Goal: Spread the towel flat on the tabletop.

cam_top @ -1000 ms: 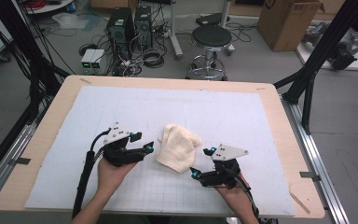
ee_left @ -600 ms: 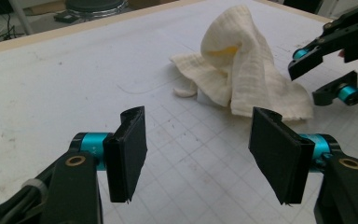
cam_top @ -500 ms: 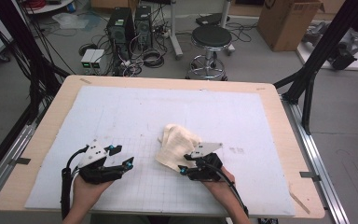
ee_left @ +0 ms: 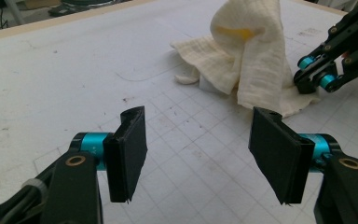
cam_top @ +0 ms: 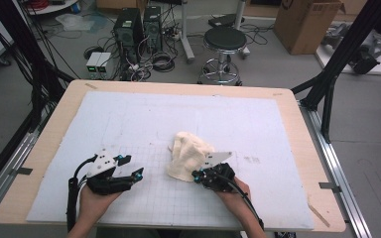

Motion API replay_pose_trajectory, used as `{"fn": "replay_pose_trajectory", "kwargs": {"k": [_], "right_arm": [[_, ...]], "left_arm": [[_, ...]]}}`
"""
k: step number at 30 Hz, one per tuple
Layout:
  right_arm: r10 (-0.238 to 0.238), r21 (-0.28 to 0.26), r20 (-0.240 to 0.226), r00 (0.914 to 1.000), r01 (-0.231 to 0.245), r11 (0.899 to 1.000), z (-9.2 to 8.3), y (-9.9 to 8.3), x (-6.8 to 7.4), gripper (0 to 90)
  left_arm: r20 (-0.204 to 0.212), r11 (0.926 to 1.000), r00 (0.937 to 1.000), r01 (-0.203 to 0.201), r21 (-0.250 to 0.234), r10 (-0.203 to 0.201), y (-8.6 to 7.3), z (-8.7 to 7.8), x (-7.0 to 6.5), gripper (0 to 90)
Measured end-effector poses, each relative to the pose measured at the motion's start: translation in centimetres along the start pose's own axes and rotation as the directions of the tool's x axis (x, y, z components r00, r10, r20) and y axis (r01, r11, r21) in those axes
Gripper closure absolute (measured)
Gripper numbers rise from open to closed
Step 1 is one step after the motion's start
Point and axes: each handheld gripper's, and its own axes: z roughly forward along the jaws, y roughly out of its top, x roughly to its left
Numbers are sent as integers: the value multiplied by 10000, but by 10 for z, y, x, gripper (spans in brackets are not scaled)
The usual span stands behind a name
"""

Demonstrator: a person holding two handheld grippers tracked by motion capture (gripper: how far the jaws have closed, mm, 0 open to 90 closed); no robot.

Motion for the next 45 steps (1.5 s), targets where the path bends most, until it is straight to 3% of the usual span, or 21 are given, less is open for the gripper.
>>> {"fn": "replay_pose_trajectory", "kwargs": {"k": [2, 11, 13, 19, 25, 29, 34, 39, 44, 45], "right_arm": [[137, -272, -163, 9998, -141, 9995, -8, -1, -2, 870], [292, -686, 372, 9989, -266, 9973, -54, -22, -9, 869], [437, -620, 627, 9971, -398, 9973, -65, -34, -14, 869], [597, -147, 1045, 9927, -585, 9982, -78, -55, -18, 866], [706, 156, 1091, 9915, -727, 9972, -81, -66, -18, 852], [705, 36, 1094, 9915, -713, 9974, -79, -63, -18, 827], [660, 25, 1052, 9923, -666, 9978, -75, -61, -17, 785], [812, -183, 906, 9926, -798, 9966, -74, -61, -20, 730], [895, -169, 679, 9937, -886, 9959, -70, -62, -24, 700], [813, -106, 689, 9943, -807, 9967, -68, -61, -24, 690]], "left_arm": [[49, 10000, 10000, -48, -15, 48, 0, -1, 0, 371], [121, 9999, 9999, 35, -152, -33, 0, 0, 0, 371], [160, 9999, 9999, 16, -131, -14, 0, 1, -1, 371], [257, 10000, 9997, 6, -82, -4, -1, 5, -4, 371], [462, 10000, 9989, 40, -56, -38, 0, 13, -11, 381], [941, 10000, 9955, 82, 34, -85, 5, 28, -19, 434], [1678, 9971, 9855, -377, 659, 262, 11, 56, -34, 522], [2079, 9872, 9773, -725, 1417, 419, 13, 87, -45, 591], [2414, 9821, 9695, -839, 1688, 413, 22, 111, -51, 615], [2448, 9778, 9685, -935, 1876, 456, 24, 116, -52, 619]]}}
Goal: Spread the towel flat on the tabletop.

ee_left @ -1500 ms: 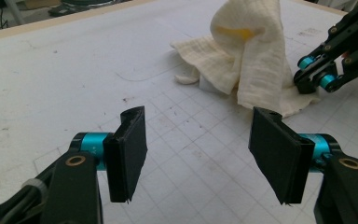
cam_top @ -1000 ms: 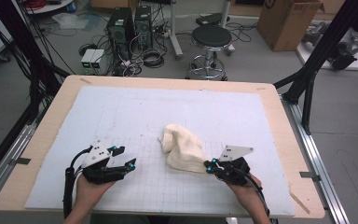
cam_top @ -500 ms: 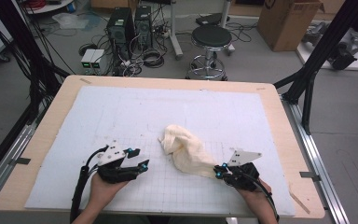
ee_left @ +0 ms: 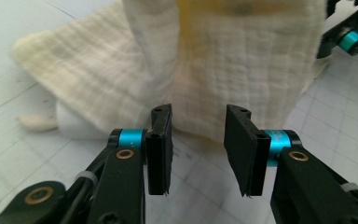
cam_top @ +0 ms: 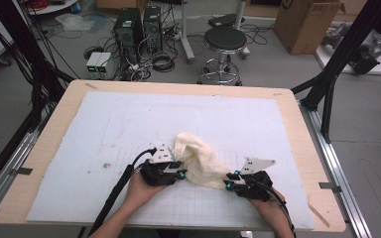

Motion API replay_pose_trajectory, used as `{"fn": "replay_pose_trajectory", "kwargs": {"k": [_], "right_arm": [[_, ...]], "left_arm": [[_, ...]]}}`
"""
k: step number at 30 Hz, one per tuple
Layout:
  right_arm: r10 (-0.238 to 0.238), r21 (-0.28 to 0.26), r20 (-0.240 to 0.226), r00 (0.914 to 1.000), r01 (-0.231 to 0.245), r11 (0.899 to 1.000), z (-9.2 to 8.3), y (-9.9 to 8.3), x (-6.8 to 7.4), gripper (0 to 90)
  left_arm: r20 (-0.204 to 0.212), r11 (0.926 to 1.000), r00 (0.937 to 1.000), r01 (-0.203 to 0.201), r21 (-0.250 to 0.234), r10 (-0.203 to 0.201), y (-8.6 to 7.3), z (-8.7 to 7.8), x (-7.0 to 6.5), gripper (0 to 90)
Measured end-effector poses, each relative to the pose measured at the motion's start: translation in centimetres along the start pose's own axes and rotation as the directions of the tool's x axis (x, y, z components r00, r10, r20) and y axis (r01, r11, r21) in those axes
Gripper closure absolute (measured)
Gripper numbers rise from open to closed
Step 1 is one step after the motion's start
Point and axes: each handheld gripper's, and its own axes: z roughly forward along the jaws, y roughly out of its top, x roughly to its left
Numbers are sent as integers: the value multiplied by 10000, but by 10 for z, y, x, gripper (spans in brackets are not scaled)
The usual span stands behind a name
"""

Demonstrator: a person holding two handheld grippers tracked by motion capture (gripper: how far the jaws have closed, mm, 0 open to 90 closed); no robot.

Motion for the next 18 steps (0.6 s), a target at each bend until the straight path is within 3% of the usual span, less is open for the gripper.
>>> {"fn": "replay_pose_trajectory", "kwargs": {"k": [4, 7, 9, 11, 18], "right_arm": [[-109, 116, 16, 9999, 109, 9999, 2, 0, 1, 679], [-176, 334, 58, 9998, 174, 9993, 5, 0, 1, 679], [-226, 381, 99, 9997, 222, 9990, 7, 0, 1, 682], [-124, 414, 96, 9999, 120, 9991, 7, 0, 0, 695], [-330, 480, -96, 9994, 334, 9983, 8, 3, 3, 839]], "left_arm": [[141, 9999, 9998, 147, 75, -148, 9, 14, 2, 628], [-17, 9989, 9997, 246, 409, -245, 13, 22, 3, 645], [-147, 9986, 9998, 169, 497, -162, 15, 25, 4, 706], [-174, 9990, 9998, 146, 426, -139, 16, 25, 4, 814], [-374, 9992, 9991, -200, 339, 213, 19, 8, 2, 843]]}}
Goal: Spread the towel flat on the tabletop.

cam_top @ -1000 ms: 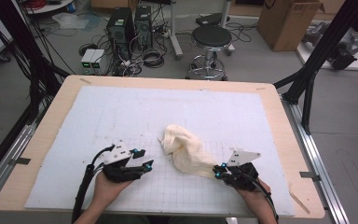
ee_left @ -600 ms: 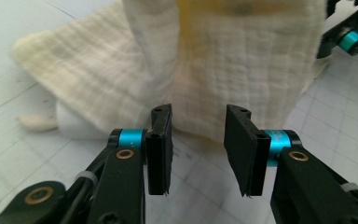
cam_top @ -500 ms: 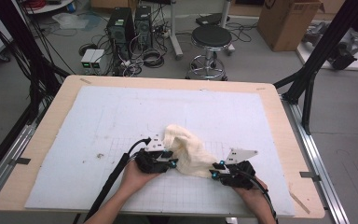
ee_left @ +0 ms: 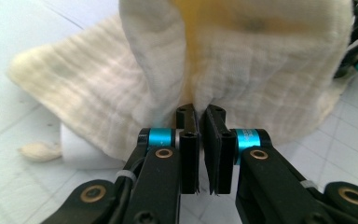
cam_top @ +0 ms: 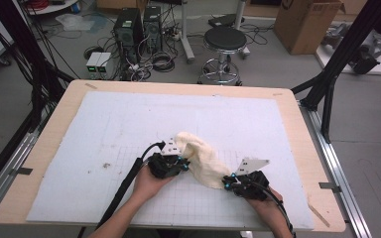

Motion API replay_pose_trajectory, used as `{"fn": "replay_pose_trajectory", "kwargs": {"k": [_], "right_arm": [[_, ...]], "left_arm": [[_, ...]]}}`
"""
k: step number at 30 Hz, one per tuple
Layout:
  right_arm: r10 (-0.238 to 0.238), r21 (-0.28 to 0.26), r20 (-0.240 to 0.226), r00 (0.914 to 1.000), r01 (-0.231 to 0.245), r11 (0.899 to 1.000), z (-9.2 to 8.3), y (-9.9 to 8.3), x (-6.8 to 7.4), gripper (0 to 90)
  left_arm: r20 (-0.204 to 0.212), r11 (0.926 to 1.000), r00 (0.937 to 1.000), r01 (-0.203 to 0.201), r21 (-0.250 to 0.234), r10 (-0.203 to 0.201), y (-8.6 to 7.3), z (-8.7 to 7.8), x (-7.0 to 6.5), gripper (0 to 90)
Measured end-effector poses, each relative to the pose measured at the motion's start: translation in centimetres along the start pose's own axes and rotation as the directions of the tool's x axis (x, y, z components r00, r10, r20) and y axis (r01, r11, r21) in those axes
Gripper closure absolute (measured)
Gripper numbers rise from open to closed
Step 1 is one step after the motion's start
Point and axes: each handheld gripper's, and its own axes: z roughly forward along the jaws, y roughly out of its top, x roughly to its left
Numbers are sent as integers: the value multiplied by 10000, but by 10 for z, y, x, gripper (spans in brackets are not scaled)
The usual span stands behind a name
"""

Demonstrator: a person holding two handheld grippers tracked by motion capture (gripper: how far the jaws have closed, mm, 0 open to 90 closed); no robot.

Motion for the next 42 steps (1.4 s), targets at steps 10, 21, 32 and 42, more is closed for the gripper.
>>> {"fn": "replay_pose_trajectory", "kwargs": {"k": [10, 21, 32, 42], "right_arm": [[-473, -940, -846, 9953, 393, 9948, 1, 20, 22, 876], [-945, -724, -1305, 9869, 856, 9937, 32, 42, 40, 622], [-1420, -48, -1805, 9733, 1435, 9896, 37, 39, 44, 893], [-1229, -996, -1817, 9756, 1061, 9894, 10, 34, 41, 785]], "left_arm": [[-450, 9990, 9986, 253, -381, -270, -24, -73, -2, 845], [-327, 9960, 9957, 855, -261, -864, -65, -101, 0, 861], [-350, 9942, 9945, 975, -455, -992, -81, -126, -21, 862], [198, 9950, 9983, 568, -823, -553, -83, -134, -24, 633]]}}
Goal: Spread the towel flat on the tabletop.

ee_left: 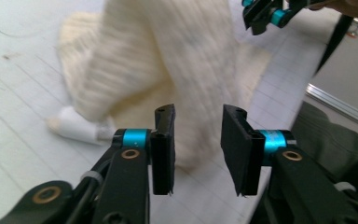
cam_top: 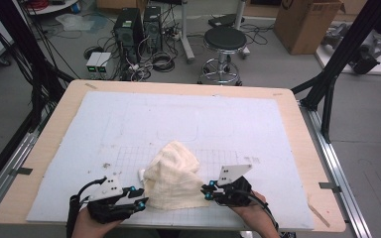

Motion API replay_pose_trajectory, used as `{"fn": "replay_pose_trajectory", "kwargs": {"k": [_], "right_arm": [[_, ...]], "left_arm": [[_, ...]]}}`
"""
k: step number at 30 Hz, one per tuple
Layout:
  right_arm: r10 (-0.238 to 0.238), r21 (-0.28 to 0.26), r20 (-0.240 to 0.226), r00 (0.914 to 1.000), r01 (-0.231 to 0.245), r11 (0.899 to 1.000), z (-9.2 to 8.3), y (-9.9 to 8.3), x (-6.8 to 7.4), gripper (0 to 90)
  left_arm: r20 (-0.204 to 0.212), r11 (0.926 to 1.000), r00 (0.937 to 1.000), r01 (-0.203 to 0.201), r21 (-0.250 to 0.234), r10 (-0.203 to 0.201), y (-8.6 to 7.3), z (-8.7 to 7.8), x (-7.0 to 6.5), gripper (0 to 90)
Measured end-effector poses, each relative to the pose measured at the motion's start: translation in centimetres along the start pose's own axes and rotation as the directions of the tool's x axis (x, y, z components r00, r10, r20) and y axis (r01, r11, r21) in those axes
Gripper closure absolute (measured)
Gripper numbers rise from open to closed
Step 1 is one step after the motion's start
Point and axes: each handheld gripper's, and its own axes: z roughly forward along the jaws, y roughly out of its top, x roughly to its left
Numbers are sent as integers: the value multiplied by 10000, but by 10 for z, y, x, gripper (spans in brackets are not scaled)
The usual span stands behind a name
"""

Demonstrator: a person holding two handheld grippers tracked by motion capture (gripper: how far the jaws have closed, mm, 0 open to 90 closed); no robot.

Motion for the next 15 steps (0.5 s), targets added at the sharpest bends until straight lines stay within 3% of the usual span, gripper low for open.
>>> {"fn": "replay_pose_trajectory", "kwargs": {"k": [2, 5, 6, 9, 15], "right_arm": [[144, -204, -57, 9999, -145, 9997, 0, 2, -4, 750], [156, -14, 94, 9998, -156, 9999, 8, 6, -8, 694], [142, 88, 137, 9998, -143, 9999, 11, 6, -9, 683], [278, 293, 278, 9992, -286, 9992, 16, 6, -15, 646], [321, 695, 359, 9988, -346, 9970, 27, 4, -16, 647]], "left_arm": [[-337, 10000, 9994, -52, 53, 53, 2, 4, 11, 632], [-654, 9995, 9976, 233, 220, -218, 5, 15, 33, 651], [-939, 9991, 9952, 288, 298, -259, 6, 20, 40, 650], [-1284, 9969, 9917, 209, 758, -110, 6, 31, 51, 634], [-1284, 9876, 9917, 214, 1557, -12, 4, 47, 59, 642]]}}
